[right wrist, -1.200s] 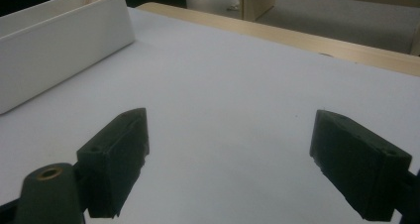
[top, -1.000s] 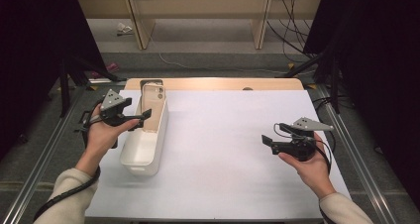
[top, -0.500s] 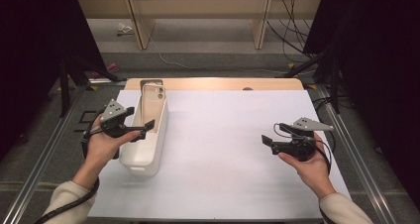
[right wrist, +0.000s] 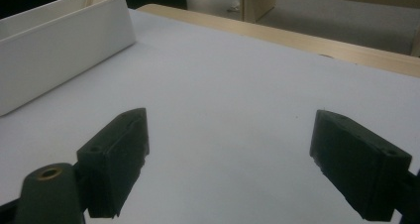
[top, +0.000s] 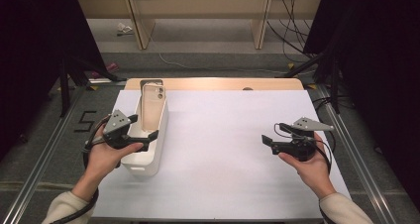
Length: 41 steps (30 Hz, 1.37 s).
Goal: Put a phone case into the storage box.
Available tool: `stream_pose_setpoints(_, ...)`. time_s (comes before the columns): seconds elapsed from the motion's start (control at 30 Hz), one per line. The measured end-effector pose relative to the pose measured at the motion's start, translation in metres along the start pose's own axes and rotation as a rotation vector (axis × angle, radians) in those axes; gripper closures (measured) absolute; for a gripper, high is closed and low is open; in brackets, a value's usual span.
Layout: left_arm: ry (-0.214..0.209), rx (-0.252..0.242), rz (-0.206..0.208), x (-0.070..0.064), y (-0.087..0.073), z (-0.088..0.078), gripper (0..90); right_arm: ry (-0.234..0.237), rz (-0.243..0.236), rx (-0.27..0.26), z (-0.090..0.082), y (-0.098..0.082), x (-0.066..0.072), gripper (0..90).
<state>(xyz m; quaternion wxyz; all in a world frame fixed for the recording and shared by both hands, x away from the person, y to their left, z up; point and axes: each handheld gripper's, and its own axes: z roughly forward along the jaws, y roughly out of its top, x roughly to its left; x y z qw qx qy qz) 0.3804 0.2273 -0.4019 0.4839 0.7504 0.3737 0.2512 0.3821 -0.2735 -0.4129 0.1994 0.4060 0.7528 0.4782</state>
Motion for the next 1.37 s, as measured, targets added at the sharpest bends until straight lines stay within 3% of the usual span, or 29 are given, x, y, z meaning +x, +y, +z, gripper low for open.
stream_pose_setpoints(0.57, -0.028, -0.005, 0.036, -0.017, -0.010, -0.003, 6.6, 0.006, -0.002, -0.002, -0.002, 0.000, 0.001, 16.2)
stream_pose_setpoints(0.83, -0.022, -0.008, 0.057, -0.021, -0.014, -0.005, 6.7, 0.002, -0.003, -0.004, -0.004, -0.001, -0.001, 16.2)
stream_pose_setpoints(1.37, -0.029, -0.013, 0.054, -0.025, -0.017, -0.005, 6.8, 0.009, -0.006, -0.006, -0.003, -0.001, 0.001, 16.2)
